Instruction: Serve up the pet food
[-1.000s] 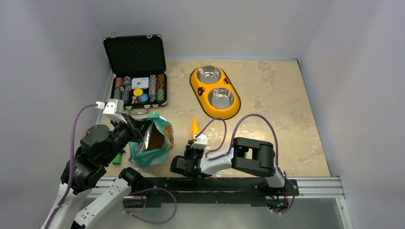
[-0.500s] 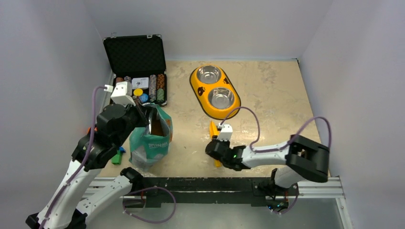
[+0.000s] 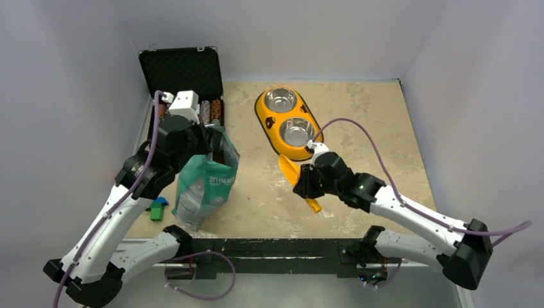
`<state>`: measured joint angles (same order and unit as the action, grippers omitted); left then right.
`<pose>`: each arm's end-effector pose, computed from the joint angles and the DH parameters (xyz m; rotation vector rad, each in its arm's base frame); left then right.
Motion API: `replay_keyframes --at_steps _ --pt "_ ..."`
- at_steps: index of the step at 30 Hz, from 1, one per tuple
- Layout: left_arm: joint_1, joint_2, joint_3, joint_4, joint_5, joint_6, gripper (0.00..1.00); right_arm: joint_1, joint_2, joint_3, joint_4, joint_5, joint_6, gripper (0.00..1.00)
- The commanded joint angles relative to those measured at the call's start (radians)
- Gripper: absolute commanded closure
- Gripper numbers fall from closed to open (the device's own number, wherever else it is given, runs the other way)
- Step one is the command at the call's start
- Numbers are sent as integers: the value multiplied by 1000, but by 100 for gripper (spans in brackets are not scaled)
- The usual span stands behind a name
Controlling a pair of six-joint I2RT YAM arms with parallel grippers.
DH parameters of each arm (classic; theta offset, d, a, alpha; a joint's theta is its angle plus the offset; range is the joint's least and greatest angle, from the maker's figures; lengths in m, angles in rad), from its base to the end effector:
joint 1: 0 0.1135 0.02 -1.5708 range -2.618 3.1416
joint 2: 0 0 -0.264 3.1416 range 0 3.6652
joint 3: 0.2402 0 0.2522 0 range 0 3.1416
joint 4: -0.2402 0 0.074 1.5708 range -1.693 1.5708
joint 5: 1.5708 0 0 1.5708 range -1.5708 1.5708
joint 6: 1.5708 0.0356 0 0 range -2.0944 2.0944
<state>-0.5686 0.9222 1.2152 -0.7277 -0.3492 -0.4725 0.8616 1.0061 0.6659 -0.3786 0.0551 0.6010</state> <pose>0.1542 -0.0841 0.4068 -0.1275 1.9881 -0.3254 0.1396 0.1597 0.2392 -0.2806 2.3712 0.6746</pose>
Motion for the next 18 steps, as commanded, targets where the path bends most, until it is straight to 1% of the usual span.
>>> replay_keyframes --at_steps 1,4,6,9,11,14,18 --pt "4 77 78 27 223 79 100 0 -59 328 -319 -163 -34 100" --pt "4 83 95 -4 353 10 100 0 -29 598 -576 -222 -15 100" --pt "3 73 106 5 437 -58 100 1 11 768 -690 -314 -22 100" --pt "1 59 124 29 502 -121 100 3 99 1021 -841 -444 -56 100" --pt "-3 48 131 47 520 -122 100 4 142 1116 -901 -508 -76 100" --pt "-9 44 133 76 515 -97 100 4 209 1213 -976 -572 -117 100" --pt "-14 68 152 120 501 -80 100 2 288 1251 -1035 -585 -142 100"
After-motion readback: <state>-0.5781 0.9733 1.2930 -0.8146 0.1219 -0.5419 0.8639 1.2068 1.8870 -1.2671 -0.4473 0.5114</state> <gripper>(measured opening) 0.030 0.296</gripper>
